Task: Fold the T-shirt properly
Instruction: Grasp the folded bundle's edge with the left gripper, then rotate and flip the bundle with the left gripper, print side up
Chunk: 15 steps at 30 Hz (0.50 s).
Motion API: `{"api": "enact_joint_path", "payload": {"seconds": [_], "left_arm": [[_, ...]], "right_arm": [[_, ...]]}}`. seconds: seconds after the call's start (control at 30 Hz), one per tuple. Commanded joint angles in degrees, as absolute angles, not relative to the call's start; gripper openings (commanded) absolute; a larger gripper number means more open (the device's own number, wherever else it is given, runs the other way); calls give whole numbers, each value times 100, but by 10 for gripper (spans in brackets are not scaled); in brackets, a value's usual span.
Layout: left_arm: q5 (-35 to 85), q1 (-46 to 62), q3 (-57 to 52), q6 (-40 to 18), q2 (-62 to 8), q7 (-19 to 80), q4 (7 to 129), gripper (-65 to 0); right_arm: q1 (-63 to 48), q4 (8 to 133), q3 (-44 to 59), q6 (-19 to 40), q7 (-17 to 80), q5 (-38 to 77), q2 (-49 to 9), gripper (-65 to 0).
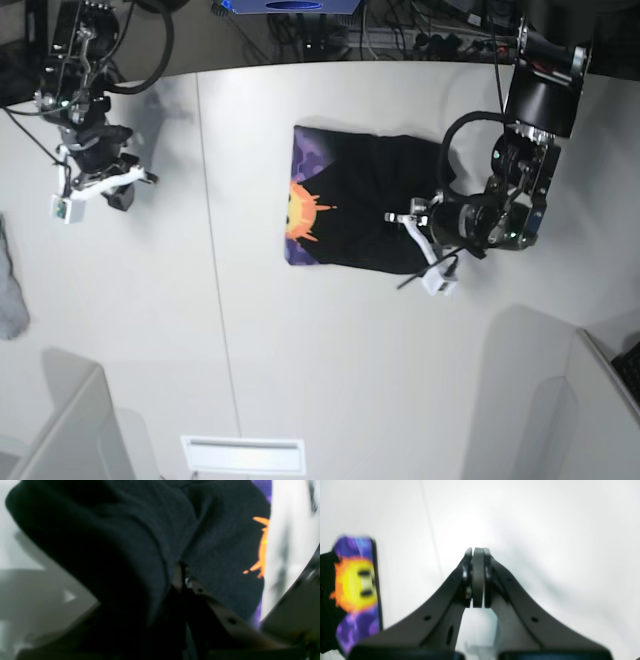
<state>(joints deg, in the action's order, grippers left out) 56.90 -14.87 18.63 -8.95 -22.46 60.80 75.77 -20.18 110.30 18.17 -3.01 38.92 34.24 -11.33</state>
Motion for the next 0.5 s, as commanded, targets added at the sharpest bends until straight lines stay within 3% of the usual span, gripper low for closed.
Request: {"api": "enact_joint_path", "payload": {"seconds": [0.0, 0.2, 0.47], "left_arm": [[5780, -1771, 2211, -963, -2325, 5982, 7679, -650], [4734, -2554, 4004, -1042, -2343, 5982, 7741, -650], [2651, -2888, 4936, -3011, -2149, 5613, 7855, -650]], "right_arm": [[-2044, 11055, 1982, -215, 3767, 3424, -1147, -650], [-2431, 10993, 2519, -163, 3758, 3424, -857, -650], [-2677, 10976, 2712, -163, 3723, 3398, -699, -650]]}}
